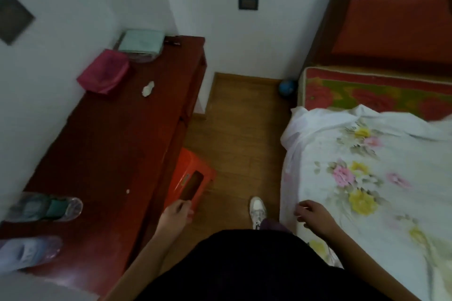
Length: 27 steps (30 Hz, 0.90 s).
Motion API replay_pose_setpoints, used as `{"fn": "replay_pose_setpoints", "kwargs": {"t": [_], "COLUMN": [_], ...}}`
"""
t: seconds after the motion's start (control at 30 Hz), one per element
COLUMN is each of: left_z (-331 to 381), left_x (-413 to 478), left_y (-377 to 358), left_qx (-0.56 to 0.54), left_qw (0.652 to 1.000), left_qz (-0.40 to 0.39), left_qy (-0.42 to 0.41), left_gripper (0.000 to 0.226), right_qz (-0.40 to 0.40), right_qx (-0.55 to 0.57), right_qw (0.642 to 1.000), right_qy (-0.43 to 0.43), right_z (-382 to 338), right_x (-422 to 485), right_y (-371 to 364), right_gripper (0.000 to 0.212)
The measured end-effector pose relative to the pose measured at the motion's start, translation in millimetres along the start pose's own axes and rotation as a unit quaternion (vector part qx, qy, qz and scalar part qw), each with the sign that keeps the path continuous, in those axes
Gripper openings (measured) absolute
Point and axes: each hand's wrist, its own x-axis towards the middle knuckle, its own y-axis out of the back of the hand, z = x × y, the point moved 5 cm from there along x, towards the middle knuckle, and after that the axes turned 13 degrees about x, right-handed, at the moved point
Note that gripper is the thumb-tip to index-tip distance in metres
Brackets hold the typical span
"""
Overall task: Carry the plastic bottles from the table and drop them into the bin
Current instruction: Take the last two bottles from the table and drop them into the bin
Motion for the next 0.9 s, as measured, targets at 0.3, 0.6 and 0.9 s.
{"fn": "replay_pose_setpoints", "kwargs": {"t": [0.3, 0.6, 0.9], "left_z": [-22, -80, -148], "left_x": [-54, -129, -143], "left_y": [30, 61, 121], "left_qx": [-0.219, -0.32, -0.342], "left_qw": [0.941, 0.844, 0.792], "left_qz": [0.23, 0.392, 0.455], "left_qy": [0.116, 0.179, 0.223], "left_gripper": [0.018, 0.022, 0.028], "right_qz": [-0.226, -0.368, -0.443], "right_qx": [-0.222, -0.335, -0.334], "right_qw": [0.936, 0.806, 0.744], "right_qy": [0.156, 0.321, 0.371], "right_z": [-230, -335, -374], "right_x": [75, 18, -58], "right_y": [-99, -252, -356], "right_gripper": [0.021, 0.032, 0.037]}}
